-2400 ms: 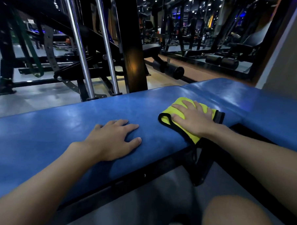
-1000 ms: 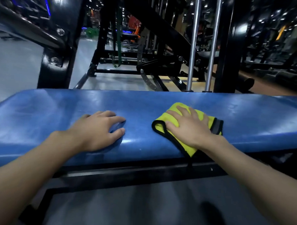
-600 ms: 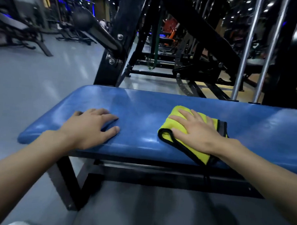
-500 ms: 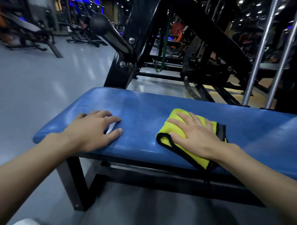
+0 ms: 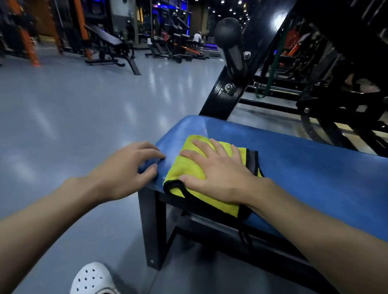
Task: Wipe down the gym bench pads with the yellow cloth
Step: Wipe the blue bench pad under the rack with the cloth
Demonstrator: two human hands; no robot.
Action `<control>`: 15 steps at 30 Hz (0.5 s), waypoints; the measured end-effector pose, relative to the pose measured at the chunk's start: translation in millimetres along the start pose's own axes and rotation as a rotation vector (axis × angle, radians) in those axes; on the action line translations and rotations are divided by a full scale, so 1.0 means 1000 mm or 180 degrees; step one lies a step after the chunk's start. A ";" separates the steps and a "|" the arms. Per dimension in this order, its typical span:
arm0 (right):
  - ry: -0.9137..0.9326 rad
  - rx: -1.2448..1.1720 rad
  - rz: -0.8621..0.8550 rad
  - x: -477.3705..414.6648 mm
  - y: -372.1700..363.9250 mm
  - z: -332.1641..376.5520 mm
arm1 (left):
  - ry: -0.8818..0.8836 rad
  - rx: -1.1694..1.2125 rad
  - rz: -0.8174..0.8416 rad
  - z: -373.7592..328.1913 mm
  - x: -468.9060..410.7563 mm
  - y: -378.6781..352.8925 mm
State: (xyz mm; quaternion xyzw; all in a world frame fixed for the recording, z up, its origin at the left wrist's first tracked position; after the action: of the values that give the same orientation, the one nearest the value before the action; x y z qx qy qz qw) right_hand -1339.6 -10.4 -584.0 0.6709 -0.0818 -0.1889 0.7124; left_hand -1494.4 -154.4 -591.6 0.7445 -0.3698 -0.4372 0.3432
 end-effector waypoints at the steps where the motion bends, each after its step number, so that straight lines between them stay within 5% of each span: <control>1: 0.0054 -0.0003 -0.0025 -0.006 -0.002 0.007 | 0.0016 0.0131 -0.0032 0.004 0.003 0.001; 9: 0.0480 0.0010 -0.0261 -0.040 -0.011 0.055 | 0.0558 0.1432 -0.0106 0.012 0.014 0.008; 15: 0.0185 0.0233 -0.0196 -0.002 -0.009 0.033 | 0.0311 0.0835 0.0117 0.003 0.022 0.008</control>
State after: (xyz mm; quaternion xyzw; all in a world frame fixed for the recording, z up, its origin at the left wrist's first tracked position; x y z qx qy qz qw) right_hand -1355.5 -40.8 -590.1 0.7039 -0.0471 -0.1881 0.6833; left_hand -1491.8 -177.8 -594.4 0.7965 -0.4201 -0.3420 0.2685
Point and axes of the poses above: each hand's wrist, its own x-axis away from the middle knuckle, its own y-axis out of the back of the hand, z = x × y, the point moved 4 cm from there along -x, towards the middle knuckle, and after that the axes turned 4 degrees about -z, right-handed, at the moved point
